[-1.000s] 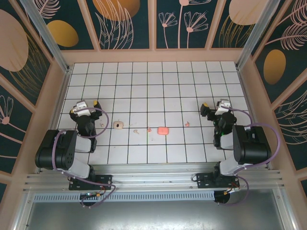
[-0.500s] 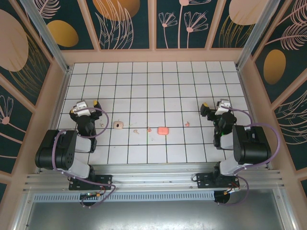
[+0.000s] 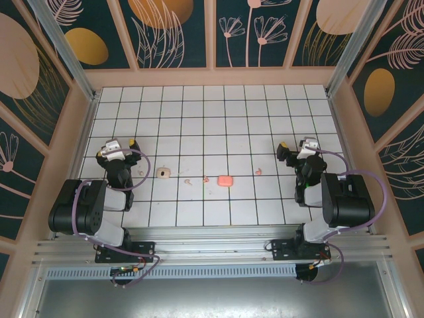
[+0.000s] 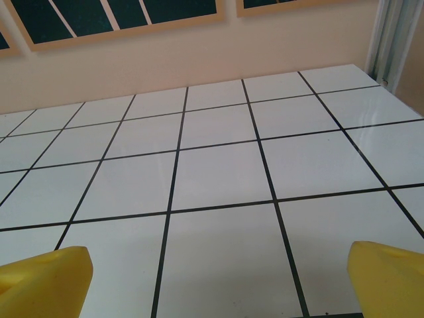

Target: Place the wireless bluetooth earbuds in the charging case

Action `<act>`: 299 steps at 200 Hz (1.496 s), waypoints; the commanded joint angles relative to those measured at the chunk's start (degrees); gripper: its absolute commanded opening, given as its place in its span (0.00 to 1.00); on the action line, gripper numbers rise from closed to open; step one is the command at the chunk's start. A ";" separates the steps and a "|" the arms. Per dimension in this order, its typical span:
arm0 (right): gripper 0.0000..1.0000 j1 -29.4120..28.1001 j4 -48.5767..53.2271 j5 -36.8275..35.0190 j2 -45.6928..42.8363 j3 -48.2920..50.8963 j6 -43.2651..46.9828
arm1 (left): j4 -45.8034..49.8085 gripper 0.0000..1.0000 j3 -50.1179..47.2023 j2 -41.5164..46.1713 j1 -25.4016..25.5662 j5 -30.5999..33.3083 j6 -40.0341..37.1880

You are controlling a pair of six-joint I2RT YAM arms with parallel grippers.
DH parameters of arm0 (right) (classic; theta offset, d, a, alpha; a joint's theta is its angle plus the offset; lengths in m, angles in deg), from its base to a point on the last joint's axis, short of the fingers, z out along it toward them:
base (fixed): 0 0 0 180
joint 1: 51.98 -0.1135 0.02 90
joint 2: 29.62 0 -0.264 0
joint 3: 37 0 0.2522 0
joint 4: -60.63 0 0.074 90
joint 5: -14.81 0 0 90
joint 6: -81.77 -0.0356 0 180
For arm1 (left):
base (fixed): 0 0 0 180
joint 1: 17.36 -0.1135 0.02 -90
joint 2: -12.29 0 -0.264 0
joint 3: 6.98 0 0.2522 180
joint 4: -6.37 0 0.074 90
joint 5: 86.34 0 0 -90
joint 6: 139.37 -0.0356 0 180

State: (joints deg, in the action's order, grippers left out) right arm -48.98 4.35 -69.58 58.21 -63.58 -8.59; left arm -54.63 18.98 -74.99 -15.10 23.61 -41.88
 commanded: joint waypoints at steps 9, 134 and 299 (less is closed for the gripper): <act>0.99 -0.08 -0.53 -1.30 0.41 -1.07 -0.48 | -0.73 0.99 -0.06 0.32 0.08 -0.24 -1.02; 0.99 -8.66 73.53 0.14 -15.84 -32.52 -9.08 | 61.37 0.71 27.03 12.75 1.35 -11.37 3.69; 0.79 -44.52 117.97 -1.87 11.49 -61.60 -42.80 | 84.39 0.67 34.68 8.67 6.69 -19.54 15.65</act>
State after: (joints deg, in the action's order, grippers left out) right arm -91.40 116.87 -70.59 65.49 -120.35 -49.44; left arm 28.34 52.86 -65.86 -8.61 4.46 -27.19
